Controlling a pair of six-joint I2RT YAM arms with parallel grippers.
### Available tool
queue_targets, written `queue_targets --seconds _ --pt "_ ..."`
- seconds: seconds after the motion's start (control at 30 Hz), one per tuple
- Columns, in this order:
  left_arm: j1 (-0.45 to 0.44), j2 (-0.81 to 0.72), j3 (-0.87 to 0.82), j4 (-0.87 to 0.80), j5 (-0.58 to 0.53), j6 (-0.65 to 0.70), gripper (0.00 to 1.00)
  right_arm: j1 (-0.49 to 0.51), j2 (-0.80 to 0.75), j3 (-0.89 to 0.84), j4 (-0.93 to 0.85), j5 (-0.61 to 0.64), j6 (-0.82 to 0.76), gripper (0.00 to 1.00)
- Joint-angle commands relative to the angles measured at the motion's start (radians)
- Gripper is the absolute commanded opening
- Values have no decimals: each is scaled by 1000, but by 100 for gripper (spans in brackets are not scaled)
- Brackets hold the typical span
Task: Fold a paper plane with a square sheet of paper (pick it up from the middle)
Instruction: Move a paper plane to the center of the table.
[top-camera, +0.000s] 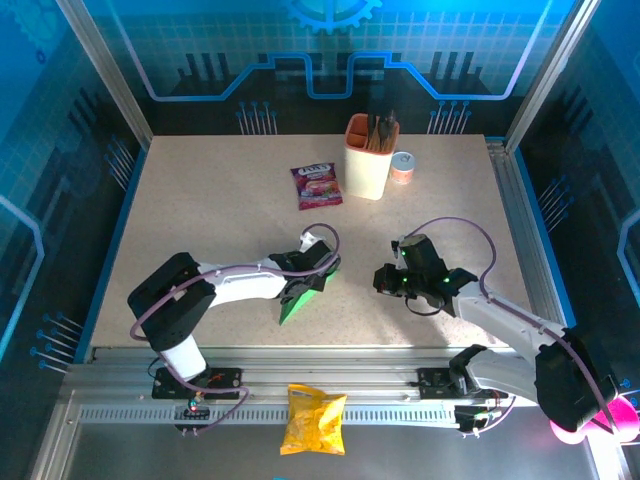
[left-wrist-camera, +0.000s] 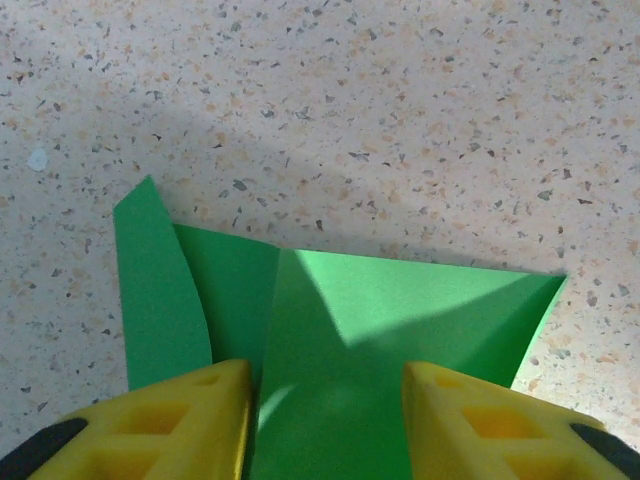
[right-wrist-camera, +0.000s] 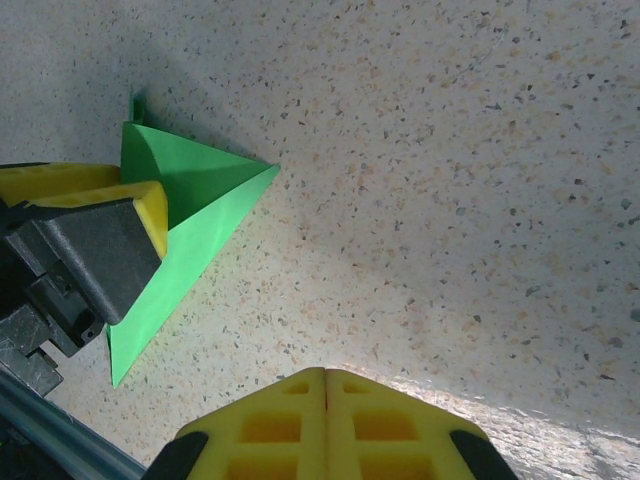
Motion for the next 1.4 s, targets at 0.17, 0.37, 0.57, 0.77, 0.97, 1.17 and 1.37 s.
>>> queue_targets --seconds 0.17,0.37,0.57,0.77,0.97,1.17,1.37 --pt "-4 -111 39 -67 -28 15 54 15 -9 22 -8 9 -11 0" --pt "-2 -225 32 -115 0 15 57 21 -4 24 -6 9 -9 0" --pt "-2 -287 -61 -109 44 -24 57 36 20 27 12 8 -1 2" --pt "1 -301 -139 -52 98 -42 57 64 54 38 24 18 7 2" --pt "46 -284 -180 -3 174 -60 52 84 83 37 40 29 16 2" --pt "82 -286 -212 35 220 -55 41 95 97 38 42 40 18 2" --pt "89 -277 -222 37 203 -54 41 97 102 40 44 43 17 2"
